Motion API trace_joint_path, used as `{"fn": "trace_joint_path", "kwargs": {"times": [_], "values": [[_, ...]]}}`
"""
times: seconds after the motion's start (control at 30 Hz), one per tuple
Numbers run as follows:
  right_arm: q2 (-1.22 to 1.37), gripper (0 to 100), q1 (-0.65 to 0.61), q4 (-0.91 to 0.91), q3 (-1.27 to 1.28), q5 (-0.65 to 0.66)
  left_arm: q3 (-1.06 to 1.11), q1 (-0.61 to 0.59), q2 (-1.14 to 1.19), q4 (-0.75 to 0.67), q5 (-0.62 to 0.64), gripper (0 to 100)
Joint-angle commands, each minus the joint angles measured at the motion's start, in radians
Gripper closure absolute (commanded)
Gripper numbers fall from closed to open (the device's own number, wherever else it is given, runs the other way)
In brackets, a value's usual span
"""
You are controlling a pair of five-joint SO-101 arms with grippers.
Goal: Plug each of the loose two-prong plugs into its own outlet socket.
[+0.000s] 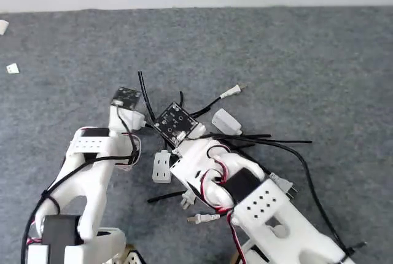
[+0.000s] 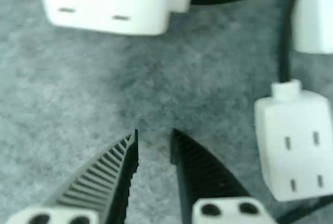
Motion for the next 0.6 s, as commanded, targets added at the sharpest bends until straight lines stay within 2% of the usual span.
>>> {"fn": "trace_joint_path", "kwargs": {"times": [0.0,0.17,0.4,0.57], "values": [[-0.036,99.1,-0.004,-0.022,-0.011,0.015,-0.038,0.038,0.002,0.017,-0.075,94],[-0.027,99.1,-0.002,-0.025,-0.011,0.014,-0.036,0.089,0.002,0.071,-0.247,96],[0.094,99.1,-0.002,-0.114,-0.011,0.009,-0.005,0.12,-0.028,0.095,-0.359,96],[0.15,99.1,-0.002,-0.153,-0.017,0.009,0.108,0.135,-0.164,0.049,-0.397,96]]}}
